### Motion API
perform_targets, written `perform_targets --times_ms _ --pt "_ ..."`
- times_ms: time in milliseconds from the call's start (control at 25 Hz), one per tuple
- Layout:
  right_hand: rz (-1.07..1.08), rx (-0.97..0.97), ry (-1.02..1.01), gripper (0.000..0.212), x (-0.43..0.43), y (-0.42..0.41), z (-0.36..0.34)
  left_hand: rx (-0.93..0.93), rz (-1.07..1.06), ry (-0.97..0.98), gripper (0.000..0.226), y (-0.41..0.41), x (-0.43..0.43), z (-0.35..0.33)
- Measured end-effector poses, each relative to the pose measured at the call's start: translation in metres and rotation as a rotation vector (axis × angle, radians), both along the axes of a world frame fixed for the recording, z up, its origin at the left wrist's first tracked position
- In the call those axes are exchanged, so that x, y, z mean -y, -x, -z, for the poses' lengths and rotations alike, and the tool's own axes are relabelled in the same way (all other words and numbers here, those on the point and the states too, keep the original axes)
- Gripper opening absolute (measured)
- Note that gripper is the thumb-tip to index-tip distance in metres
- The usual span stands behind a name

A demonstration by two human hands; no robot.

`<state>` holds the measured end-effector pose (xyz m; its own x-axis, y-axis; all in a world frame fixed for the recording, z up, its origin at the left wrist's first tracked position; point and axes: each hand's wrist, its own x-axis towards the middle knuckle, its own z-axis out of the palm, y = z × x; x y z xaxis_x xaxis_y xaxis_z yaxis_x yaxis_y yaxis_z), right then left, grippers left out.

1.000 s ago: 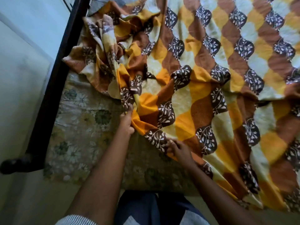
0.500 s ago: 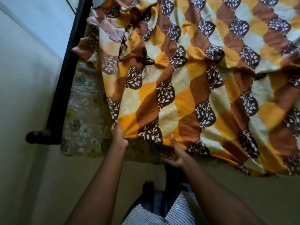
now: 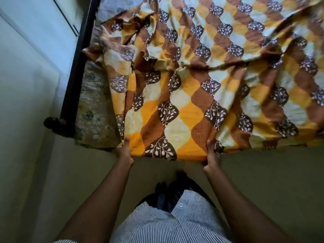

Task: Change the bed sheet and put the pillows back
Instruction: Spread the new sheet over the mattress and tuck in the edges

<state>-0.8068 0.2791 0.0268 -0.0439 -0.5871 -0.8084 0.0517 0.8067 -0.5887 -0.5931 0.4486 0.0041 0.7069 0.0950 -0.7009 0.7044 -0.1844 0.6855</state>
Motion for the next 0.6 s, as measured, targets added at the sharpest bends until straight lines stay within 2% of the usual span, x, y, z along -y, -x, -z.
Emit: perform_targets --times_ms 160,240,400,480,520,600 --pt "-0.125 -0.018 -0.083 0.024 -0.044 0.067 -0.003 0.035 0.001 -0.125 0.058 0.046 -0.032 -0.008" --pt "-0.150 -0.073 -0.106 0.020 -0.058 0.094 0.007 0.030 0.008 -0.168 0.059 0.069 -0.047 -0.004" --pt "-0.148 -0.140 -0.079 0.047 -0.068 0.126 0.014 -0.012 0.007 -0.238 0.060 0.121 -0.073 0.000" --pt "-0.162 -0.146 -0.082 0.053 -0.066 0.133 0.019 -0.046 0.027 -0.250 0.055 0.139 -0.078 0.003" --pt "-0.166 -0.125 -0.102 0.054 -0.066 0.136 0.024 -0.074 0.026 -0.218 0.048 0.145 -0.079 0.004" --pt "-0.219 -0.087 -0.162 0.050 -0.067 0.139 0.031 -0.168 0.025 -0.119 0.018 0.154 -0.079 0.003"
